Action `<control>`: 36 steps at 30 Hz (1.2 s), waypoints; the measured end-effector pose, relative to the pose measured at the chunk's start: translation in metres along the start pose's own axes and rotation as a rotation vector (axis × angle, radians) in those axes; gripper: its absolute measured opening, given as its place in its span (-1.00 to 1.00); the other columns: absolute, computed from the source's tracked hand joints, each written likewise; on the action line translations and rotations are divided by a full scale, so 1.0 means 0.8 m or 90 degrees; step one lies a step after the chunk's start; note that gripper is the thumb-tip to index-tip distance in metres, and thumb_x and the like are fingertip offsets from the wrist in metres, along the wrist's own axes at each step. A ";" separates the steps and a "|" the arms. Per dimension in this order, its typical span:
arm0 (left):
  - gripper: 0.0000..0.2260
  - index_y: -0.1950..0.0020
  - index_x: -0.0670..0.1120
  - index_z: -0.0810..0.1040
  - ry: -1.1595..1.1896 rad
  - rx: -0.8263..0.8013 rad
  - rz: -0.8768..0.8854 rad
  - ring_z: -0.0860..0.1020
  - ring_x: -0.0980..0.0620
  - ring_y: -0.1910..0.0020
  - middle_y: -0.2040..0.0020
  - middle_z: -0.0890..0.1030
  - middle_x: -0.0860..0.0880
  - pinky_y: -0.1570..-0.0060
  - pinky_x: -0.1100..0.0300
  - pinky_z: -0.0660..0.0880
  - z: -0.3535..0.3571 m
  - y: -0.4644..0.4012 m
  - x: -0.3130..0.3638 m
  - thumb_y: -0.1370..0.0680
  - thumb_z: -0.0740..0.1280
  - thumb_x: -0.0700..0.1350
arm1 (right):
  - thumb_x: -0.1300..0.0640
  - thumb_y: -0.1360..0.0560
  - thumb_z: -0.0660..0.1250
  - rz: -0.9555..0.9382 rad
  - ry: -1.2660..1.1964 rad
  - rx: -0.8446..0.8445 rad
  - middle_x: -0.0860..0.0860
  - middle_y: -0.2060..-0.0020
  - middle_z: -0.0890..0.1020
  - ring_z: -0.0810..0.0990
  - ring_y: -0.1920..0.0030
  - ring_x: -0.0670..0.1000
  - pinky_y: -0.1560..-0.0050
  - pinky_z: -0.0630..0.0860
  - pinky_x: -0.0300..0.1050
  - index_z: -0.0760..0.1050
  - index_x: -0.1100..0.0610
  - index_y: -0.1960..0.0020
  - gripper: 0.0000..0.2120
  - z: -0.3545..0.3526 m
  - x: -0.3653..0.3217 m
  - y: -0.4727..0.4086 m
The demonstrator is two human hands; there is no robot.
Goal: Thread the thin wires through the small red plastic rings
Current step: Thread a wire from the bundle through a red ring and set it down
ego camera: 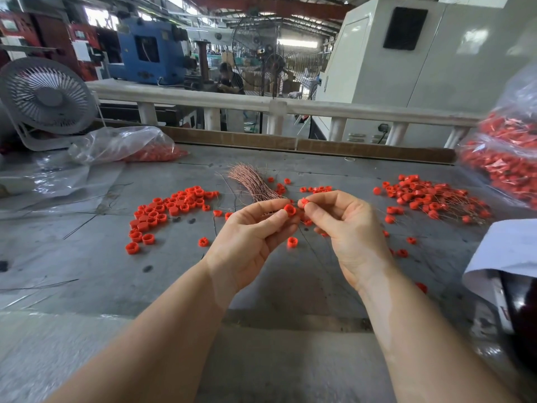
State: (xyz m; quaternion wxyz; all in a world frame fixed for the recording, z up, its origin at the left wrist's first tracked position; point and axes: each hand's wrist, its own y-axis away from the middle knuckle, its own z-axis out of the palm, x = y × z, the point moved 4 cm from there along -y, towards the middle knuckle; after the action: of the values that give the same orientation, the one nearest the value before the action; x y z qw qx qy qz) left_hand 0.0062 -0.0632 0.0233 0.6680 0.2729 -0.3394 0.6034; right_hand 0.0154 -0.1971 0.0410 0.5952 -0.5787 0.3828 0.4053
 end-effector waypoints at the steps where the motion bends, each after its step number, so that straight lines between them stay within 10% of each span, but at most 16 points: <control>1: -0.87 0.07 -0.24 0.57 0.000 -0.002 -0.001 0.66 0.08 0.25 0.25 0.67 -0.09 0.26 0.32 0.57 0.000 0.000 0.000 -0.50 0.24 -0.37 | 0.26 -0.42 0.40 0.004 -0.003 0.003 -0.01 0.29 0.68 0.56 0.28 -0.14 0.32 0.43 -0.37 0.59 0.05 0.25 -0.86 0.000 0.000 0.000; 36: -0.88 0.11 -0.24 0.58 0.003 0.001 0.000 0.65 0.08 0.27 0.27 0.66 -0.09 0.26 0.31 0.57 -0.001 -0.001 -0.001 -0.44 0.28 -0.35 | 0.36 -0.46 0.27 0.137 -0.215 -0.011 -0.03 0.32 0.65 0.51 0.36 -0.17 0.43 0.38 -0.37 0.57 0.15 0.16 -0.84 -0.001 0.003 0.000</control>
State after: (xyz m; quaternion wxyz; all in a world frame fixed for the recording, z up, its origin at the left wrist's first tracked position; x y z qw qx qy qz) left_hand 0.0072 -0.0628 0.0222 0.6686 0.2717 -0.3373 0.6045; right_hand 0.0164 -0.1975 0.0387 0.5993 -0.4629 0.3337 0.5615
